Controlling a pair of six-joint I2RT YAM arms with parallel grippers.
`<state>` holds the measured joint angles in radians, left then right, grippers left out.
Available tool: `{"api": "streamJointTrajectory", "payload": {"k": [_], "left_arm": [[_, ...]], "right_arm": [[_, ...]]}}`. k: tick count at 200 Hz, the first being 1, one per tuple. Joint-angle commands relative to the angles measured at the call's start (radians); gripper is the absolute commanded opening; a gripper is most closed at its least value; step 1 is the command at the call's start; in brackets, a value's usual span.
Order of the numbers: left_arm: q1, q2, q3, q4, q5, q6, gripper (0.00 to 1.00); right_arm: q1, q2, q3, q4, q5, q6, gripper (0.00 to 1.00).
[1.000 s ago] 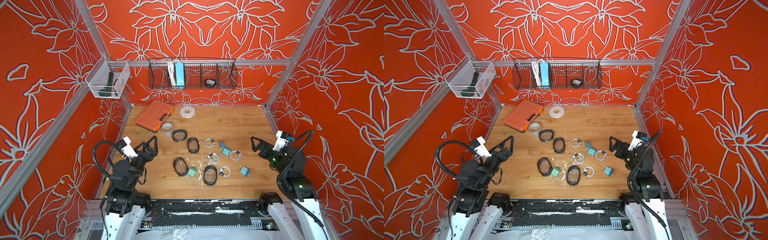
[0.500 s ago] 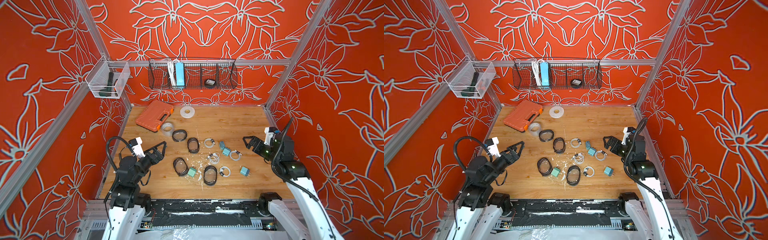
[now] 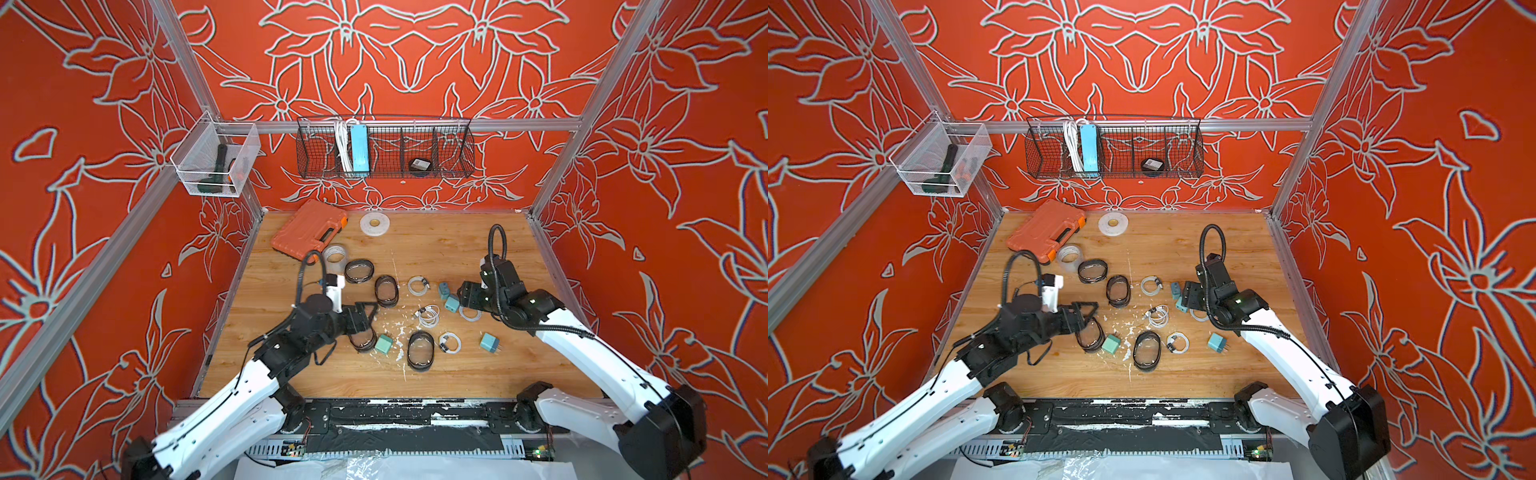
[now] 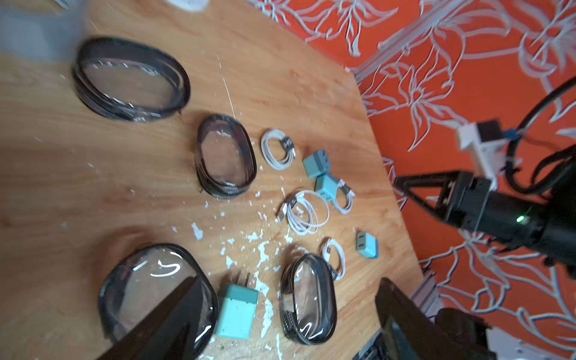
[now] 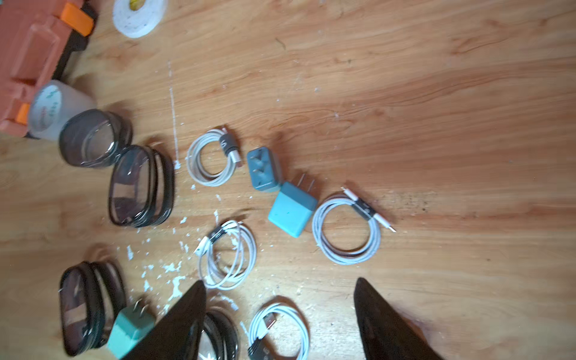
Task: Pack away charging kits
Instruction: Pick up the storage bag at the center of the board.
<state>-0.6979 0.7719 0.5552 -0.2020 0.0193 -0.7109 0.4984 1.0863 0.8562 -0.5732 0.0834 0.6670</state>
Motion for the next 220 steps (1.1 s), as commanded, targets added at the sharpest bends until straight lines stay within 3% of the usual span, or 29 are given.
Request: {"api": "streamJointTrajectory", "payload": {"k": [1,16,47,76,109,132,168,220], "left_arm": [[-0.199,0.090,0.002,0.006,-0.263,-0.056,0.77],[-0.312,0.180,0.014,0.024,-0.328,-0.089,0.75],[-0.447,0.419,0.175,-0.090,-0.426,-0.131,0.67],[-0.567,0.581,0.306,-0.162,-0.509,-0.164,0.67],[-0.622,0.724,0.405,-0.168,-0.508,-0.148,0.63],[-0.636,0.824,0.503,-0.237,-0.529,-0.147,0.62],[-0.666,0.993,0.666,-0.340,-0.577,-0.166,0.60],[-0.673,1.200,0.855,-0.567,-0.703,-0.285,0.57]], "right_arm": [[-0.003,-0.040,-0.012,-0.039,0.159,0.037,0.75],[-0.014,-0.062,-0.036,-0.032,0.180,0.044,0.74],[-0.057,-0.081,-0.055,-0.028,0.217,0.012,0.74],[-0.116,-0.098,-0.068,-0.058,0.371,0.000,0.74],[-0.141,-0.071,-0.079,-0.072,0.597,0.004,0.77],[-0.191,-0.039,-0.158,0.052,0.475,-0.025,0.76],[-0.205,0.015,-0.144,0.066,0.489,-0.019,0.74],[-0.205,-0.072,-0.200,0.096,0.486,-0.018,0.78]]}}
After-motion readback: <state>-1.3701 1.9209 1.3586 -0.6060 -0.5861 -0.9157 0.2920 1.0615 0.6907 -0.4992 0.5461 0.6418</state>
